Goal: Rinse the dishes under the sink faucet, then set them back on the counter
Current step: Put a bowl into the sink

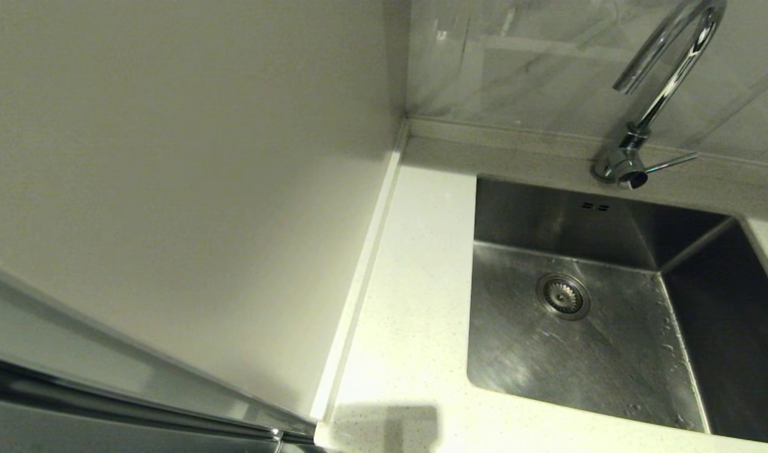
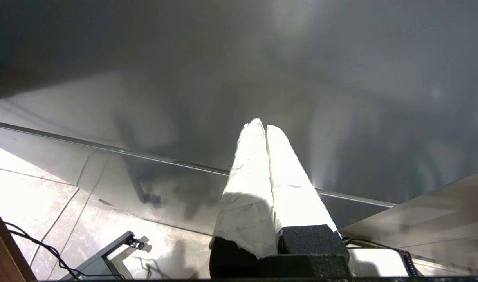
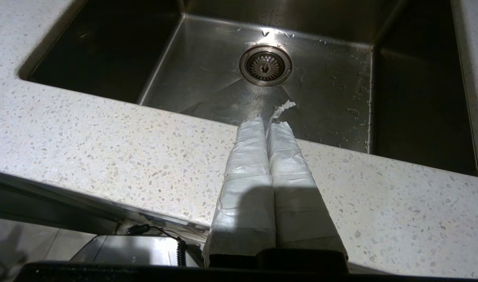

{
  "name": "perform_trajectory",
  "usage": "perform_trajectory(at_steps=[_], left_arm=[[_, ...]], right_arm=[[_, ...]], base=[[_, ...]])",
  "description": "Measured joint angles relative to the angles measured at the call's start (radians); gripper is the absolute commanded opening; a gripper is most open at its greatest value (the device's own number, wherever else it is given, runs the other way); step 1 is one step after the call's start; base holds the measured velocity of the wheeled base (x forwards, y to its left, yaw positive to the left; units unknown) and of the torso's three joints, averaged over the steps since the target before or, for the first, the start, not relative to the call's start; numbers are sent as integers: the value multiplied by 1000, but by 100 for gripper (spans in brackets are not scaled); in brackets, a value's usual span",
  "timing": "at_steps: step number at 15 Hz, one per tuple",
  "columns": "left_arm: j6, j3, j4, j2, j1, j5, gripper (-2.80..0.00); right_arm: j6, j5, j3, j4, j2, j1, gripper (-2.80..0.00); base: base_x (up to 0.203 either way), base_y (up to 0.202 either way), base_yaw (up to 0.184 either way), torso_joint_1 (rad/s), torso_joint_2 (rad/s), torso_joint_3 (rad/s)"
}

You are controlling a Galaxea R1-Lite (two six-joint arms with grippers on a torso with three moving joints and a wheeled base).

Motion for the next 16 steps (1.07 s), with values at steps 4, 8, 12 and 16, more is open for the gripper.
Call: perform_trajectory(at_steps=[4,8,12,16], left_arm=[[0,0,0,0,0,0,-280],[0,0,0,0,0,0,-280],[0,0,0,0,0,-1,-280],[0,0,0,0,0,0,-280]], right_arm=[[0,0,-1,1,0,0,-280],[-4,-10,-7,23,0,-1,-280],[-24,-20,-73,67,19,-1,-280],[-20,-52,-311,153,180,0,-280]], base=[[0,0,0,0,0,0],[0,0,0,0,0,0],[0,0,0,0,0,0],[0,0,0,0,0,0]])
